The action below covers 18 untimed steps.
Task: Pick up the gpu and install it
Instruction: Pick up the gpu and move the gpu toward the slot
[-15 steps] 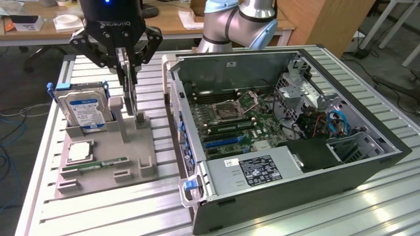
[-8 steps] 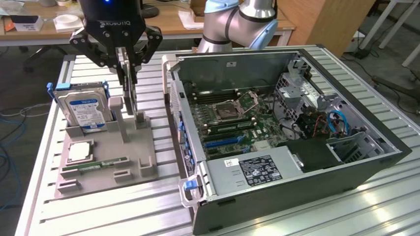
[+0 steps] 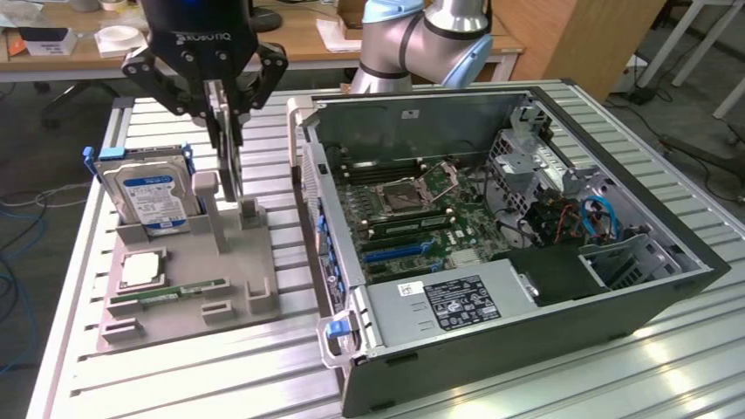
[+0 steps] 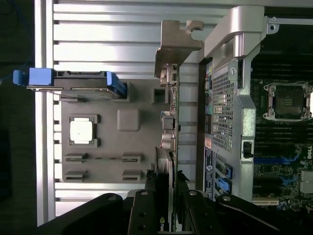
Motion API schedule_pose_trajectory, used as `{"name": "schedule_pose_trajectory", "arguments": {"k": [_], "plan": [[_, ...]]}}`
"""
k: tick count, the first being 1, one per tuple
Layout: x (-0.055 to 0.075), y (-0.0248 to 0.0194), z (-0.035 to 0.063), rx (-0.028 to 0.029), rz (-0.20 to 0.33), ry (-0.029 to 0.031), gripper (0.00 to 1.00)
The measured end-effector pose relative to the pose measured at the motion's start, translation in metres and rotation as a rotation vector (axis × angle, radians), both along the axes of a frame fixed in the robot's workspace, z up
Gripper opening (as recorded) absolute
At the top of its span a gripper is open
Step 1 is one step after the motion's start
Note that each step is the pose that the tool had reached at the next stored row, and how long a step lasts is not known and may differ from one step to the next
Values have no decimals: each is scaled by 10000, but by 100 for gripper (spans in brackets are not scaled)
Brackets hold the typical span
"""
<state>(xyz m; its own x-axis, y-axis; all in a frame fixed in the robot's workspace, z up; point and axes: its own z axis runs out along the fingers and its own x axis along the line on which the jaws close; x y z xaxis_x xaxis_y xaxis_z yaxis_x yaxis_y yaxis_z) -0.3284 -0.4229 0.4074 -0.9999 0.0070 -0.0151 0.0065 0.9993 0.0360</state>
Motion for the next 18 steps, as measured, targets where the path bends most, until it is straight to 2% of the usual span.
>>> {"name": "schedule_pose_trajectory", "arguments": {"k": [5, 8, 12, 18], "plan": [[5, 2, 27, -6, 2, 15, 26], [28, 2, 44, -8, 1, 69, 26], [78, 2, 58, -8, 1, 196, 26], [161, 2, 74, -8, 0, 422, 26]]}}
